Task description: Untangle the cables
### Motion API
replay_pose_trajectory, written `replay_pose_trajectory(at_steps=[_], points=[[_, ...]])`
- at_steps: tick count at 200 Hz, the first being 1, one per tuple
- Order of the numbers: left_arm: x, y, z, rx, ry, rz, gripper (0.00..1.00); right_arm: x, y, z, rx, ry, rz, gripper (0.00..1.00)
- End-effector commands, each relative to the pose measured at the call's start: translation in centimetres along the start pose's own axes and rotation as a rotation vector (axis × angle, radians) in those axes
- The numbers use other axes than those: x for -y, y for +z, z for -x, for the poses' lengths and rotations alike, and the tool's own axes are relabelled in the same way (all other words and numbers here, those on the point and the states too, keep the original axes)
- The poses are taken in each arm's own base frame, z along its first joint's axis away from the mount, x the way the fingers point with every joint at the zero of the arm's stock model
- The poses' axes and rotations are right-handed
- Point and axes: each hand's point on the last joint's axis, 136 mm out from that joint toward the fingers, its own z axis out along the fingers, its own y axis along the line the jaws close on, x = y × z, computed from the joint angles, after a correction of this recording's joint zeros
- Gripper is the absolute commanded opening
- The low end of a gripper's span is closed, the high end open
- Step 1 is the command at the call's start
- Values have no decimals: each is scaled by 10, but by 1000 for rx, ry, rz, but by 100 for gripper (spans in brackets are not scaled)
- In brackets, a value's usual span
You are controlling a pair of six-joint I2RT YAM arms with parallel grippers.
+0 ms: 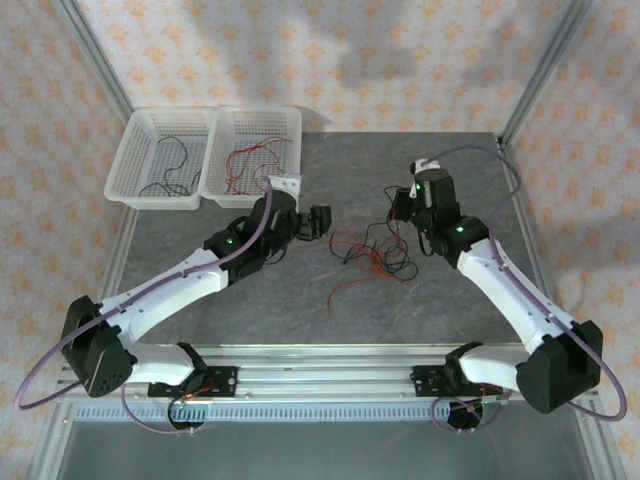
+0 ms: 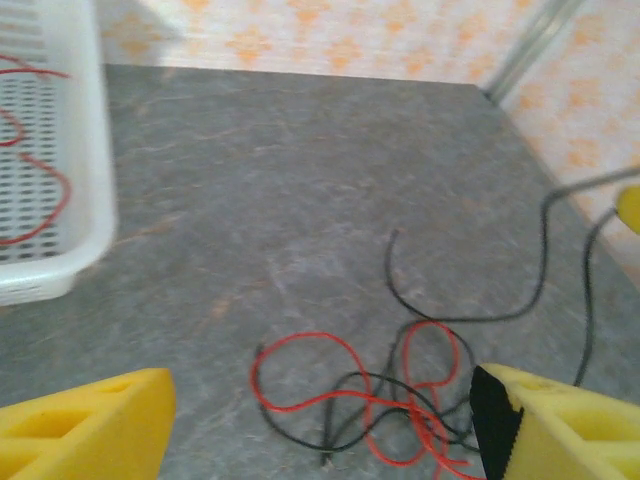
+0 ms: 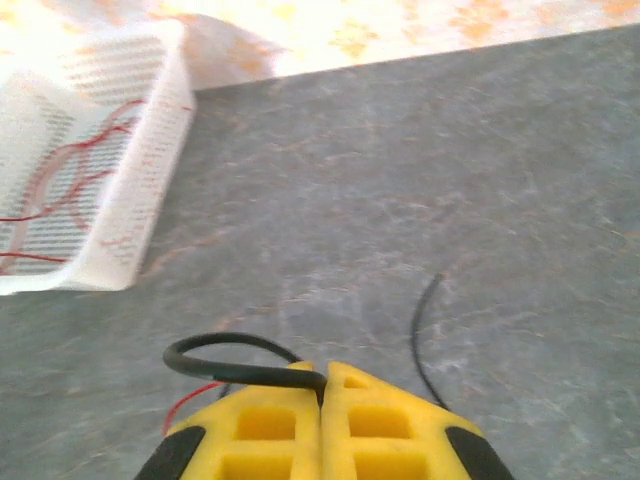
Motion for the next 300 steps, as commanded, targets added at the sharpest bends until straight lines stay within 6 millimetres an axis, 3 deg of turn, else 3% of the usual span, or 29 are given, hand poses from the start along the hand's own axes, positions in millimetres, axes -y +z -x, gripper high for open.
replay_pose_trajectory(at_steps=[1,37,58,103,156,213,254,300], points=[[41,-1,5,48,75,-118,78,-28,-30,21,20,22,149,0],[101,-5,0,83,182,-257,78,-60,-60,54,66,84,304,0],[114,0,0,105,192,-275,78,-72,-73,68,88,111,364,0],[105,13,-8,108,185,-223,78,-85,-101,99,158,114,420,0],[95,-8,3,178,149,-227,74,-99,-116,111,180,125,503,0],[99,-23,22,230,157,-250,73,-99,-111,100,162,159,523,0],[100,-44,27,233,175,-291,74,-97,-94,91,137,155,486,0],[84,-77,24,166,262,-269,78,-88,-84,83,161,-33,395,0]])
